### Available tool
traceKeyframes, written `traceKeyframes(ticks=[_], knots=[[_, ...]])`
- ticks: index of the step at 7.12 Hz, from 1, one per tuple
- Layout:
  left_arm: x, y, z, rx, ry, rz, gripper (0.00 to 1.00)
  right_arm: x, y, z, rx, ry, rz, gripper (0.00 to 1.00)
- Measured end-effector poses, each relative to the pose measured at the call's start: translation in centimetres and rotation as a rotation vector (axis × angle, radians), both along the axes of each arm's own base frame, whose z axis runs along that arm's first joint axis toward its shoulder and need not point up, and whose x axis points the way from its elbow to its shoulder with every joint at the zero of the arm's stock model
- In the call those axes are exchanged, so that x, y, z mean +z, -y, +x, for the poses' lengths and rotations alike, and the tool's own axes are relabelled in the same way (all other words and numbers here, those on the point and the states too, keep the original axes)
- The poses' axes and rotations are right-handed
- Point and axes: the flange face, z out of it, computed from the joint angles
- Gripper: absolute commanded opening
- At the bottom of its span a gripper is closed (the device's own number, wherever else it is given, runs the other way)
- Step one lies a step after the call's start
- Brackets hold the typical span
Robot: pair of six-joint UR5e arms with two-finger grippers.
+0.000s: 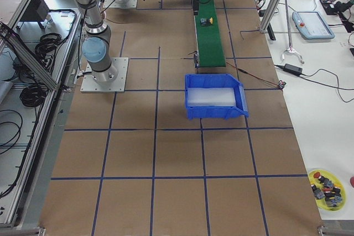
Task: Transport two buttons from left to right
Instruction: 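Carry the red button onto the conveyor end and release it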
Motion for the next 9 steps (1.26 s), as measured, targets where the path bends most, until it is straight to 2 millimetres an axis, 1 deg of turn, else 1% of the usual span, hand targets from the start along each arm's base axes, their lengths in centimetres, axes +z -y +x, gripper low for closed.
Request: traceKeyframes(ticks=[2, 3, 4, 5, 6, 8, 9], knots=[[-3.6, -0.7, -0.2, -0.004, 0.010, -0.055, 0.04, -0.2, 0.3, 0.1, -0.001, 0.002, 0.003, 1.00], [-5.0, -0.9, -0.2, -0.009, 0.012, -0.070, 0.05, -0.3, 0.5, 0.1, -0.001, 0.004, 0.003, 1.00], [-5.9, -0.9, -0.2, -0.018, 0.013, -0.075, 0.20, -0.3, 0.6, 0.2, -0.001, 0.005, 0.003, 1.00], [-6.3, -0.8, -0.2, -0.026, 0.014, -0.077, 0.75, -0.3, 0.7, 0.1, -0.001, 0.003, 0.004, 1.00], [-6.3, -0.8, -0.2, -0.029, 0.014, -0.079, 0.99, -0.3, 0.7, 0.2, -0.001, 0.005, 0.004, 1.00], [-5.9, -0.6, 0.0, -0.028, 0.016, -0.089, 0.99, -0.2, 0.7, 0.2, -0.001, 0.007, 0.003, 1.00], [-4.8, -0.3, 0.2, -0.027, 0.020, -0.105, 0.99, -0.2, 0.7, 0.2, -0.001, 0.005, 0.002, 1.00]])
